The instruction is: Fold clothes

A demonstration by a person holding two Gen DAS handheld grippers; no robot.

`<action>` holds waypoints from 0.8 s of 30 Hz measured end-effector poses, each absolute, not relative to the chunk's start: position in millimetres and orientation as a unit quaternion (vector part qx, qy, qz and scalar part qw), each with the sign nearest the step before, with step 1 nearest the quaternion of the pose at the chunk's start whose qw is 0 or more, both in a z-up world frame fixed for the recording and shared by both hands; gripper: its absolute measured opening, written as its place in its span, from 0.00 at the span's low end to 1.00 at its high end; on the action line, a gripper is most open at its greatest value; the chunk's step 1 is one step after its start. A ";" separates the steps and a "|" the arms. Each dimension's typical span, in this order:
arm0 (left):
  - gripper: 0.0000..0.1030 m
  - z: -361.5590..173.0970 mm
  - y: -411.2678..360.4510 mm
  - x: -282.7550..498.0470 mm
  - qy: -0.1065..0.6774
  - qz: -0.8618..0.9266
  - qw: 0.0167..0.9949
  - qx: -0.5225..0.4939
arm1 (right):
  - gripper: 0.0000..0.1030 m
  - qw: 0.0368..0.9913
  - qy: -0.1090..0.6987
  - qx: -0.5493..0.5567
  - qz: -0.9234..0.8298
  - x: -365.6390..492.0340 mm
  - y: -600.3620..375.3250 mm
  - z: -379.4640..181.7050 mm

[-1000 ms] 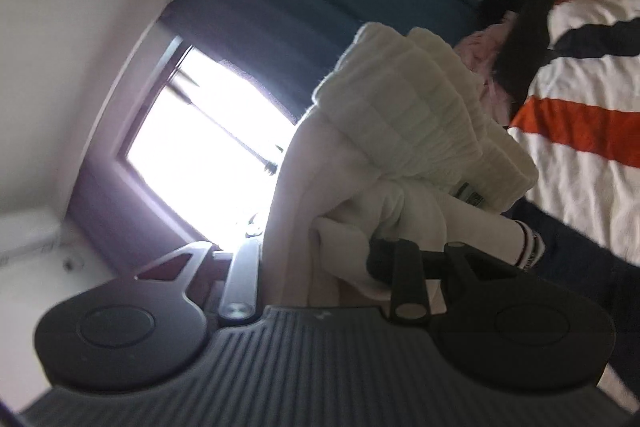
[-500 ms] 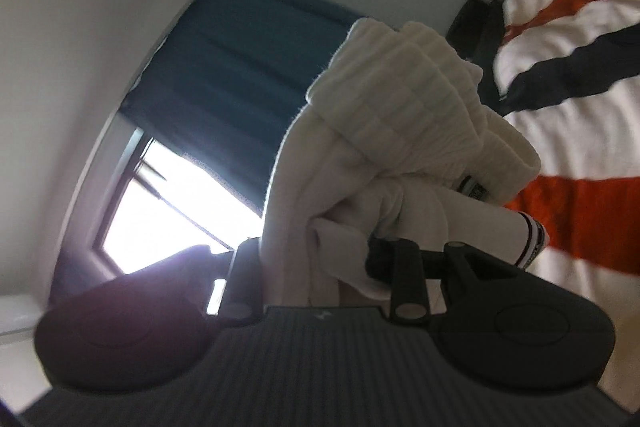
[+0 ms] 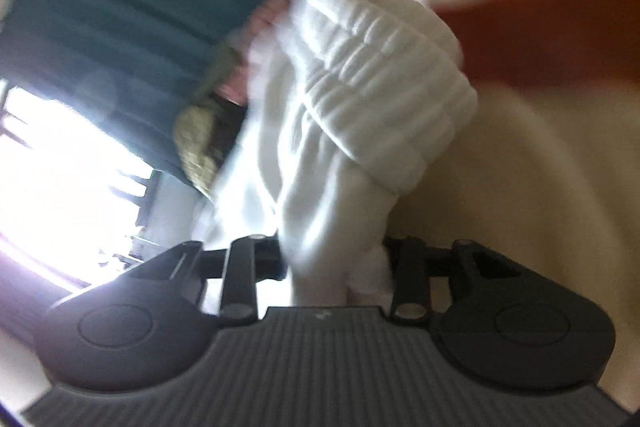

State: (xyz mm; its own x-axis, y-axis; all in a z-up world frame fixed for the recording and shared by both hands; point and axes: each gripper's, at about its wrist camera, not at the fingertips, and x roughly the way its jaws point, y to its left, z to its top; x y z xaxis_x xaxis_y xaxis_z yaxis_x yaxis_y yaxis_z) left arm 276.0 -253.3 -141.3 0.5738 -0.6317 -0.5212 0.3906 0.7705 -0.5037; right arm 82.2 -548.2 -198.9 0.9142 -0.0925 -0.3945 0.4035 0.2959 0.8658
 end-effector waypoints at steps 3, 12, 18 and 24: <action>0.47 -136.5 -237.2 254.6 0.353 -0.281 0.874 -0.181 | 0.40 0.786 0.161 0.576 -0.154 72.3 -547.2 -188.4; 0.50 -24.2 -215.3 152.2 0.307 -0.317 0.896 -0.054 | 0.40 0.855 0.172 0.459 -0.171 3.1 -491.5 -72.0; 0.62 51.0 -192.4 77.3 0.255 -0.317 0.913 -0.017 | 0.40 0.904 0.141 0.374 -0.149 -39.1 -459.3 12.1; 0.80 110.2 -164.5 5.8 0.217 -0.322 0.922 -0.007 | 0.41 0.944 0.127 0.270 -0.140 -87.6 -408.4 71.5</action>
